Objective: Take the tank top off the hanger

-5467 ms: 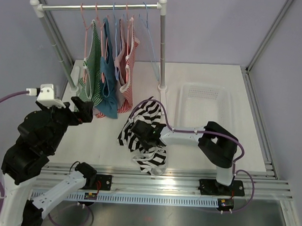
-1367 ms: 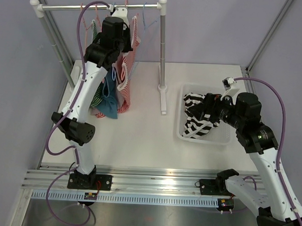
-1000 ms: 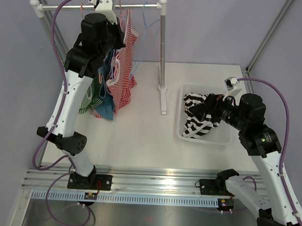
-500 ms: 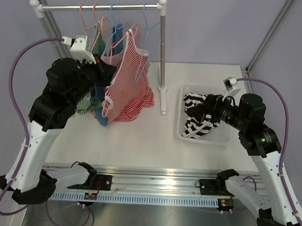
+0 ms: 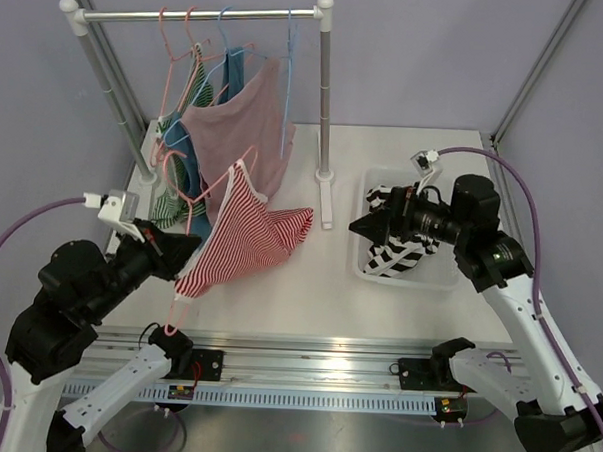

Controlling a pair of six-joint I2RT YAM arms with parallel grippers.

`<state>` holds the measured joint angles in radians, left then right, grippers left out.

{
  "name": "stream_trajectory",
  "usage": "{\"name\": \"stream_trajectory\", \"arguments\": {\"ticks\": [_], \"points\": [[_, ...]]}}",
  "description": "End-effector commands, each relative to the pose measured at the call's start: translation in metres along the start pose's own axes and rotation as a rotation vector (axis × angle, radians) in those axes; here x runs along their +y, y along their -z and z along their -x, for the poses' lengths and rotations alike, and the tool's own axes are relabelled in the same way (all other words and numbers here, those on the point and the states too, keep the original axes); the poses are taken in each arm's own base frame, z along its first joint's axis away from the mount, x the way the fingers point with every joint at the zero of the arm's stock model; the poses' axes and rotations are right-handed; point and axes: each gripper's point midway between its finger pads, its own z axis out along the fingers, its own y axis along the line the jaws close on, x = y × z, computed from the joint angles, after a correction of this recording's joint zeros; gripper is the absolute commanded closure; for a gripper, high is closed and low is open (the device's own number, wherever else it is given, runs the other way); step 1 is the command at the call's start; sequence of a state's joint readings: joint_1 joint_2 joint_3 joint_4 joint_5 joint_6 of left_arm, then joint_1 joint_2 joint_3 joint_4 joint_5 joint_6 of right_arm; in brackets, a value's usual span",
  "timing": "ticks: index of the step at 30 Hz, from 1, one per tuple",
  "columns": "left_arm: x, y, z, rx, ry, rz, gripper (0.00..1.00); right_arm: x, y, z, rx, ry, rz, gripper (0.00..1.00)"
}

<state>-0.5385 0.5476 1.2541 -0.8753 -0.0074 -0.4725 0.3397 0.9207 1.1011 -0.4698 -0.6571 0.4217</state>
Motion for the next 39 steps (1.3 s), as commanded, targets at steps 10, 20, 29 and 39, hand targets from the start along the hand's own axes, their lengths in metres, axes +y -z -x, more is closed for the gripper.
{"name": "stream_trajectory", "arguments": {"ticks": [10, 20, 29, 39], "points": [[-0.02, 0.008, -0.104, 0.233, 0.082, -0.298, 1.0, 0.051, -0.085, -0.039, -0.01, 0.067, 0.104, 0.01], [-0.032, -0.013, -0.107, 0.239, 0.135, -0.368, 1.0, 0.038, -0.139, -0.05, -0.017, 0.103, -0.032, 0.1], [-0.035, -0.017, -0.106, 0.247, 0.128, -0.383, 1.0, 0.022, -0.177, -0.056, 0.009, 0.135, -0.084, 0.39], [-0.014, -0.022, -0.114, 0.261, 0.096, -0.268, 1.0, -0.011, -0.159, -0.056, 0.004, 0.205, -0.25, 1.0]]}}
